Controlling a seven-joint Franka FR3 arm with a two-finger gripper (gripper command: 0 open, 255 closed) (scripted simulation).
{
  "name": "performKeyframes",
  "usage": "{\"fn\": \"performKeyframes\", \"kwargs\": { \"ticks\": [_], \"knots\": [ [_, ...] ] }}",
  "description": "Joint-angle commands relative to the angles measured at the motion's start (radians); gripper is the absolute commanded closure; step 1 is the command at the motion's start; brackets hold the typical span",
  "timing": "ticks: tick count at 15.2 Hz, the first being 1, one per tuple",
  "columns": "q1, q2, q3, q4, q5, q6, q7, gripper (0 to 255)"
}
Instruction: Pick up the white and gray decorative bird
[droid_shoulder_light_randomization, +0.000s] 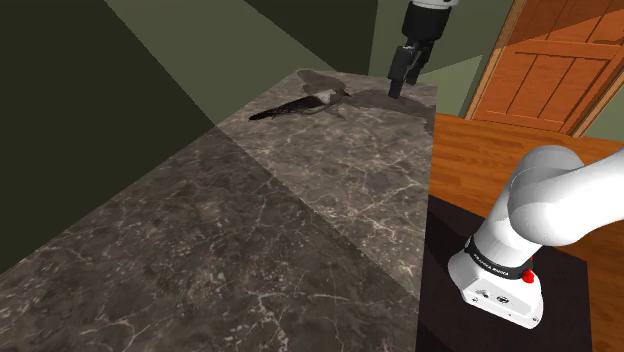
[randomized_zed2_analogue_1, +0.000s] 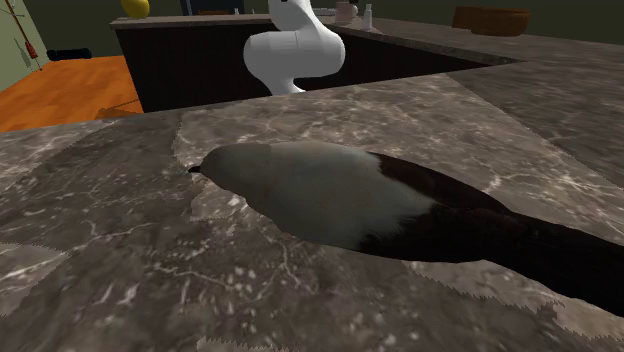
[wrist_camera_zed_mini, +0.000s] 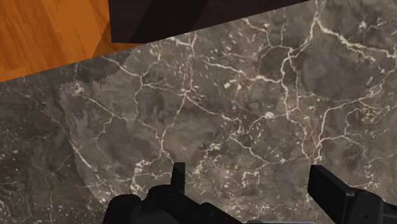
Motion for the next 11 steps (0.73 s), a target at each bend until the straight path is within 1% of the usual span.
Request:
{"fn": "performKeyframes", "kwargs": {
  "ticks": [1,6,11],
  "knots": [
    [0.0,0.0,0.0,0.0,0.0,0.0,0.0,0],
    [0.06,0.215,-0.11,0.132,-0.047,0.034,-0.289,0],
    [0.118,0.446,-0.188,0.307,-0.055,0.041,-0.571,0]
  ]
}}
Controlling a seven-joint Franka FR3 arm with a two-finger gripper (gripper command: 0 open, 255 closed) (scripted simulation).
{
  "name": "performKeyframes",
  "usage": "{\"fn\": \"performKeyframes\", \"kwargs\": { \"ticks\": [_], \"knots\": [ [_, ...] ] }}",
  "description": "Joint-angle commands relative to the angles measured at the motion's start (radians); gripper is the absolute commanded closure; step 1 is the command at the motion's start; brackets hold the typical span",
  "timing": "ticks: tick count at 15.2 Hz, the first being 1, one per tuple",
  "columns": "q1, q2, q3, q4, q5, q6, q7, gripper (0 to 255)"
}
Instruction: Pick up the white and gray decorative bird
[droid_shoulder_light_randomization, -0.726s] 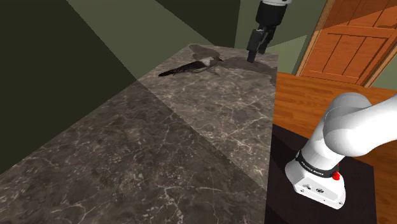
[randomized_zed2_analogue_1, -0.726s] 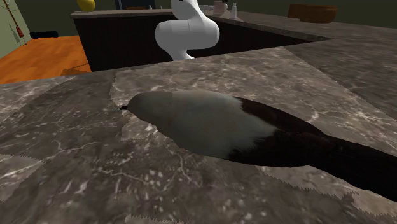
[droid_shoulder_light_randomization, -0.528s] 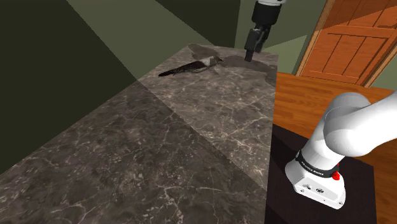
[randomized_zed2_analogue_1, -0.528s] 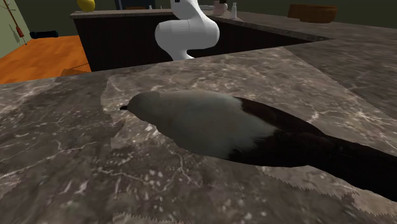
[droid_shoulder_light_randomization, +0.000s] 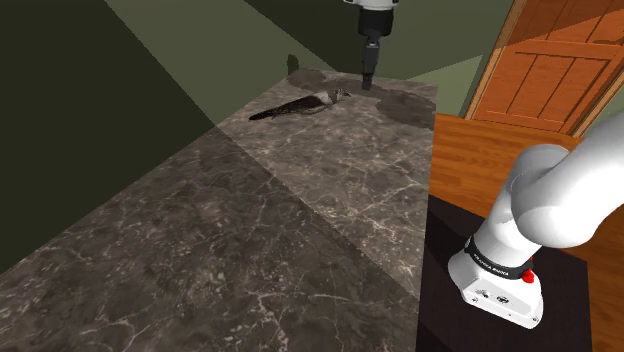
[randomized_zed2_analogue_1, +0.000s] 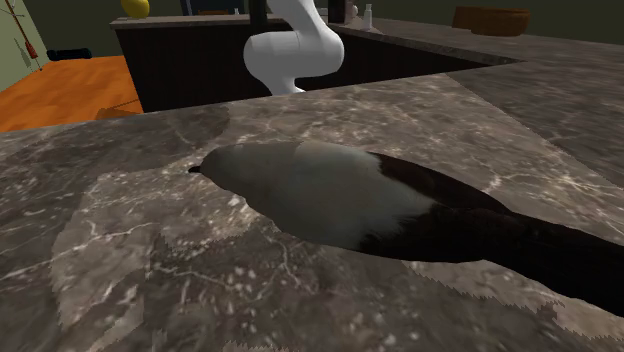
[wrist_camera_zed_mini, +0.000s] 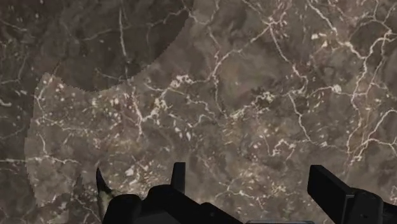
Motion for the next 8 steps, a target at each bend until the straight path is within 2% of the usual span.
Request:
{"fn": "performKeyframes", "kwargs": {
  "ticks": [1,8],
  "knots": [
    [0.019,0.093,-0.028,0.074,0.001,-0.003,-0.123,0],
    [0.059,0.421,-0.054,0.378,0.032,-0.051,-0.489,0]
  ]
}}
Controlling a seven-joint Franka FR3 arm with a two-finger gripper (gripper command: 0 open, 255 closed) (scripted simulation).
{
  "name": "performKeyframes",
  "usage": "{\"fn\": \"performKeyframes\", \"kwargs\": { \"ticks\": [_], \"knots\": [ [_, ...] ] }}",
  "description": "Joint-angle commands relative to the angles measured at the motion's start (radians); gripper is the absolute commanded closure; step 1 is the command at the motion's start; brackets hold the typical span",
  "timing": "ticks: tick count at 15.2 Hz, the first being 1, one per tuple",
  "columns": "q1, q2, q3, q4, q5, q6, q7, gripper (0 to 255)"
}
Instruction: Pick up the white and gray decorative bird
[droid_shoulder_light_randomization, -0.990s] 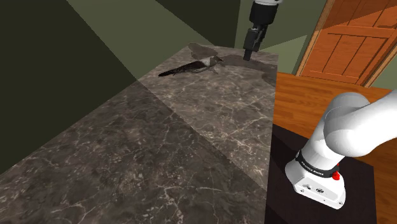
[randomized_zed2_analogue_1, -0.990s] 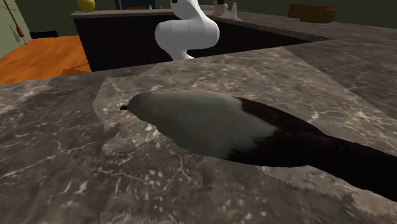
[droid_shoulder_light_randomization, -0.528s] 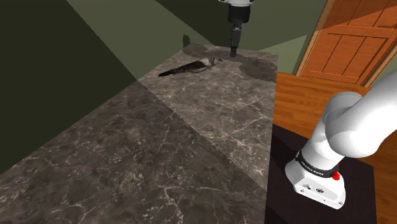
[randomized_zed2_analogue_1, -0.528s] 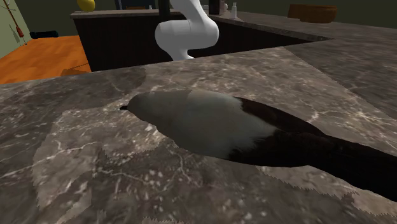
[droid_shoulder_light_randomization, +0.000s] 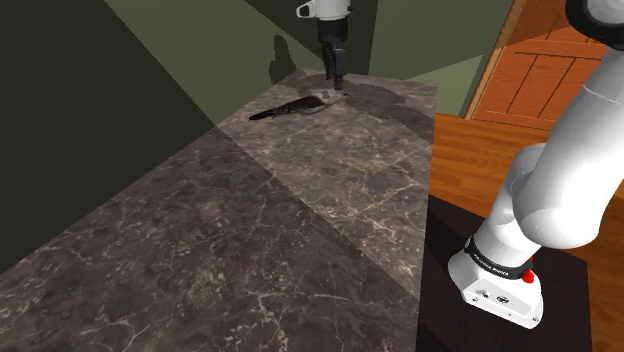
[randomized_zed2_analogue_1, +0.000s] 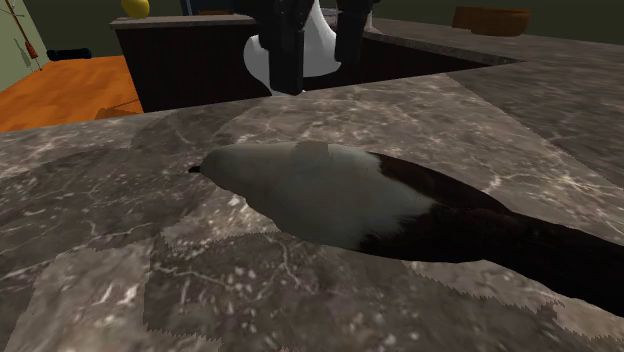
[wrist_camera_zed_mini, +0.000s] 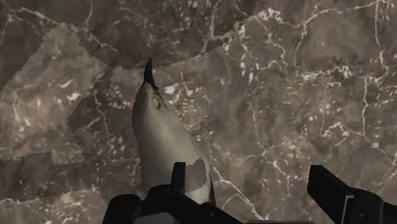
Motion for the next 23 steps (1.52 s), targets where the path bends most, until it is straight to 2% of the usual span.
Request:
{"fn": "performKeyframes", "kwargs": {
  "ticks": [1,6,7,14,16,17,23],
  "knots": [
    [0.007,0.092,0.004,0.093,0.008,-0.022,-0.103,0],
    [0.013,0.317,0.039,0.343,0.013,-0.091,-0.322,0],
    [0.014,0.336,0.044,0.366,0.012,-0.098,-0.339,0],
    [0.016,0.327,0.046,0.25,0.011,0.008,-0.332,0],
    [0.016,0.327,0.046,0.25,0.011,0.008,-0.332,0],
    [0.016,0.324,0.046,0.247,0.01,0.009,-0.331,255],
    [0.016,0.325,0.046,0.249,0.011,0.008,-0.332,255]
  ]
}}
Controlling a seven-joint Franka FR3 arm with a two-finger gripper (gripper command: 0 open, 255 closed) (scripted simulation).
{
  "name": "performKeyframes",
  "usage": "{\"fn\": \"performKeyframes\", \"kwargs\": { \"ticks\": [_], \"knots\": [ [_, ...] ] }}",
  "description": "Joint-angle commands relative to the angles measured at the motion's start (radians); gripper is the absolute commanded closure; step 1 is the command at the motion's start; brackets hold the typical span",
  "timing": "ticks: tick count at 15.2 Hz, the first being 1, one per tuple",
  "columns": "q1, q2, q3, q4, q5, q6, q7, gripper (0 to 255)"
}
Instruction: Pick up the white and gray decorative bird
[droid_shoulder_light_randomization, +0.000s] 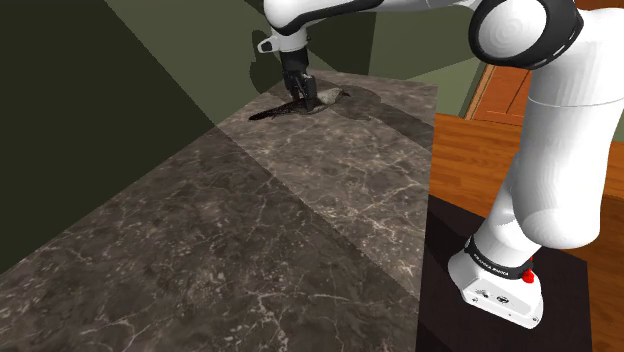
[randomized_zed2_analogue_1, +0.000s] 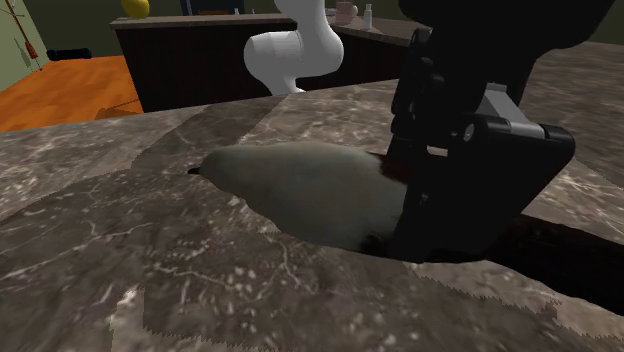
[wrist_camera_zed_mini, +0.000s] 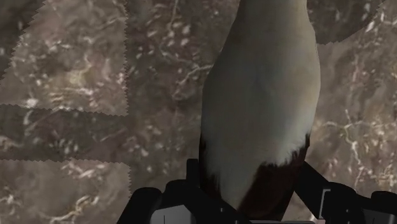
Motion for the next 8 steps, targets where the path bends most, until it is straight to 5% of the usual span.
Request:
{"fn": "performKeyframes", "kwargs": {
  "ticks": [1,8],
  "knots": [
    [0.0,0.002,0.0,-0.001,0.0,0.0,0.0,255],
    [-0.002,0.007,-0.001,0.073,0.001,-0.068,-0.005,255]
  ]
}}
